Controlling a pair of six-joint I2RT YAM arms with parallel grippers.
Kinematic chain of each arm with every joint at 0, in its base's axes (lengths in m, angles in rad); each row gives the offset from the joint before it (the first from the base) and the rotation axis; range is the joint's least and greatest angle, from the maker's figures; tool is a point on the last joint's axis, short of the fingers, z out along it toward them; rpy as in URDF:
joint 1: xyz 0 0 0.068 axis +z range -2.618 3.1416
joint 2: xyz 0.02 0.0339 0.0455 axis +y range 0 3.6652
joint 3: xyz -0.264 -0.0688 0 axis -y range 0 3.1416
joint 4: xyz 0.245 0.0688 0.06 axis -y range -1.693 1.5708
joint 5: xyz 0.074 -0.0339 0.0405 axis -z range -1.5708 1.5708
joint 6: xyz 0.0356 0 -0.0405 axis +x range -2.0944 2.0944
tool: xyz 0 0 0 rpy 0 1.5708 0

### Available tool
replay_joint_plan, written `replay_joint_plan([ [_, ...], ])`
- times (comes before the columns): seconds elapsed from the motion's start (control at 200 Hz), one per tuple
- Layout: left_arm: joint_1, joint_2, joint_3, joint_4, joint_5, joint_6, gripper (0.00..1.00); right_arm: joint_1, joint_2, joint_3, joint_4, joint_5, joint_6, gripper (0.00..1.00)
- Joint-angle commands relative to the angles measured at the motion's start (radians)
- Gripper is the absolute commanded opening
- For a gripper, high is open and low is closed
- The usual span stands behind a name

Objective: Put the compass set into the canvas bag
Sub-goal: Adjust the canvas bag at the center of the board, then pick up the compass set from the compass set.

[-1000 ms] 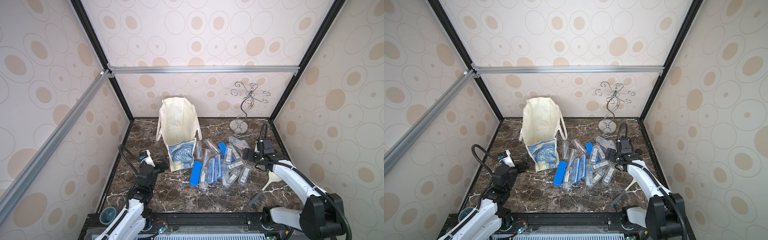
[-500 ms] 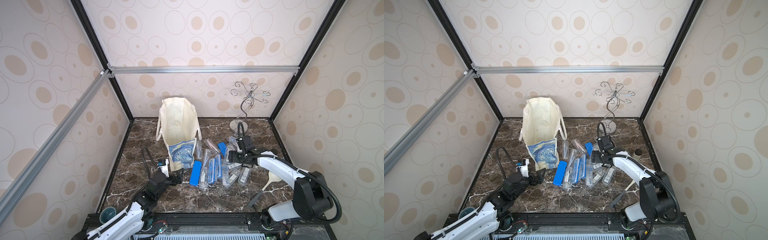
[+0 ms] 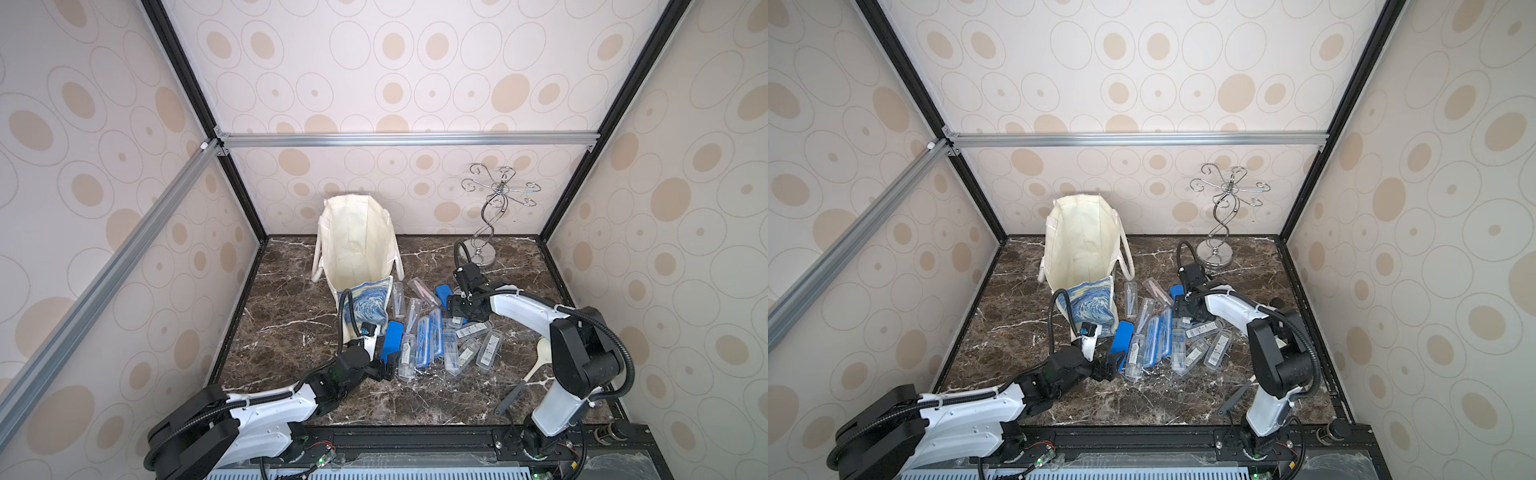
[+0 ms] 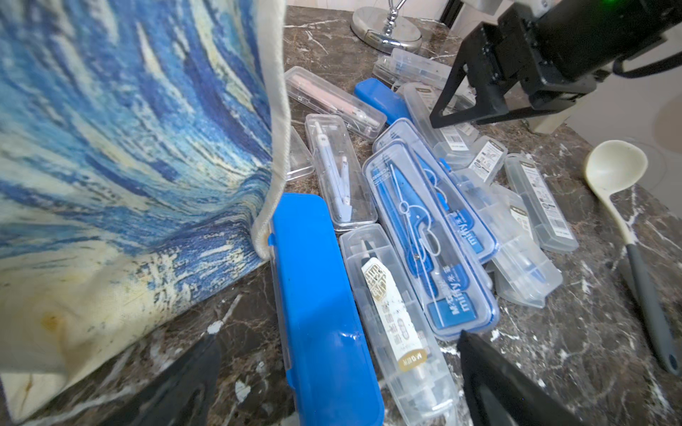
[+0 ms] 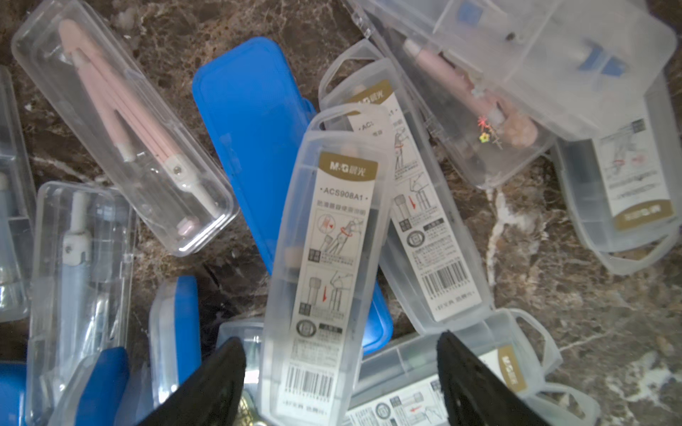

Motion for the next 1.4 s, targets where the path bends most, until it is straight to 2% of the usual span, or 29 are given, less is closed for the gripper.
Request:
replay_joint_plan([
  [0.0,-0.003,0.052,0.048,0.095,-0.100,0.017,1.00,0.002,0.017,0.028,-0.019,0.001,0.013,0.84],
  [0.16,0.043,0.103,0.083,0.077,-0.190,0.018,1.00,0.002,0.030,0.040,-0.020,0.007,0.002,0.84],
  [0.615,0.279,0.198,0.161,0.091,-0.162,0.080,1.00,0.001,0.103,0.137,-0.074,0.021,-0.019,0.83],
  [0.795,0.311,0.214,0.188,0.101,-0.169,0.097,1.00,0.000,0.138,0.165,-0.091,0.028,-0.014,0.81],
  [0.945,0.334,0.173,0.167,0.096,-0.176,0.089,1.00,0.000,0.172,0.189,-0.094,0.028,-0.008,0.79],
  [1.04,0.338,0.125,0.138,0.114,-0.131,0.110,1.00,0.000,0.188,0.201,-0.093,0.031,-0.006,0.78],
  [1.16,0.337,0.049,0.077,0.184,0.023,0.167,1.00,-0.002,0.208,0.211,-0.094,0.035,-0.002,0.76],
  [1.336,0.330,-0.051,0.031,0.165,0.155,0.090,1.00,-0.003,0.216,0.205,-0.087,0.030,-0.001,0.67],
  [1.391,0.288,-0.077,0.022,0.164,0.129,0.085,1.00,-0.005,0.213,0.200,-0.084,0.030,-0.001,0.63],
])
